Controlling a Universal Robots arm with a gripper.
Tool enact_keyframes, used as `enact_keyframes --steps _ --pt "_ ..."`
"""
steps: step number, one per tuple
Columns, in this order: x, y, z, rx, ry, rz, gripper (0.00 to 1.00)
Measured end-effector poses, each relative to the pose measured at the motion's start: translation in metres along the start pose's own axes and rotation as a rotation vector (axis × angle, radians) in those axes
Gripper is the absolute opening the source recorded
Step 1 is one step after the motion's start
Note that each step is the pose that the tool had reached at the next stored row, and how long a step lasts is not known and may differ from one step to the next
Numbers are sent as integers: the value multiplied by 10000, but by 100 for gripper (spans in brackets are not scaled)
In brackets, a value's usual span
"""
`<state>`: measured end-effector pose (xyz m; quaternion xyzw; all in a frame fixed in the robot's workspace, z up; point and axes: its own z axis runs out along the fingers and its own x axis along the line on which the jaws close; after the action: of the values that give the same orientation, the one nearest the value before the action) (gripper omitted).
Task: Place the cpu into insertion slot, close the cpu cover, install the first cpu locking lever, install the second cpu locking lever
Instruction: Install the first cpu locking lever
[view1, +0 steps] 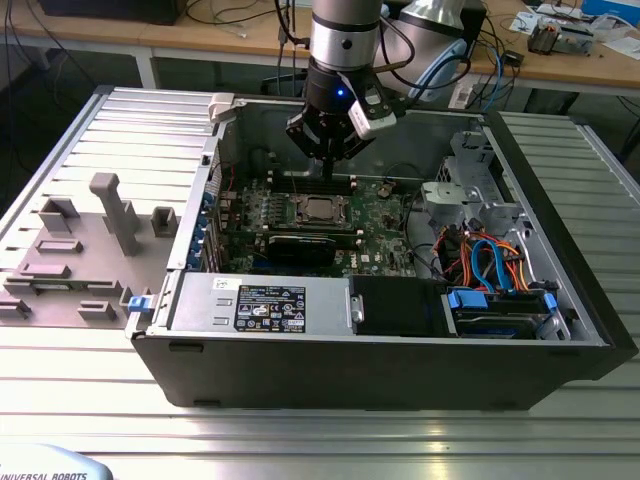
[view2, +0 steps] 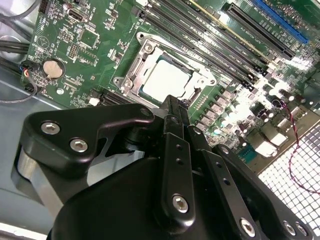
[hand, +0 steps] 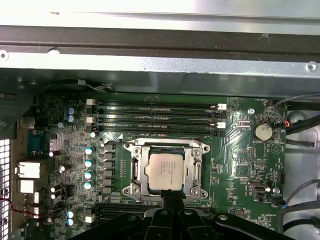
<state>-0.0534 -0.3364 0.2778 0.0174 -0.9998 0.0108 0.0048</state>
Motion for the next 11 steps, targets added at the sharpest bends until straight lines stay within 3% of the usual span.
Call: enact_keyframes --steps 3,7,11 --pt "0 0 0 0 -1 -37 11" --pt "1 0 1 5 -17 -497 11" --pt "62 3 8 -3 -122 -506 11"
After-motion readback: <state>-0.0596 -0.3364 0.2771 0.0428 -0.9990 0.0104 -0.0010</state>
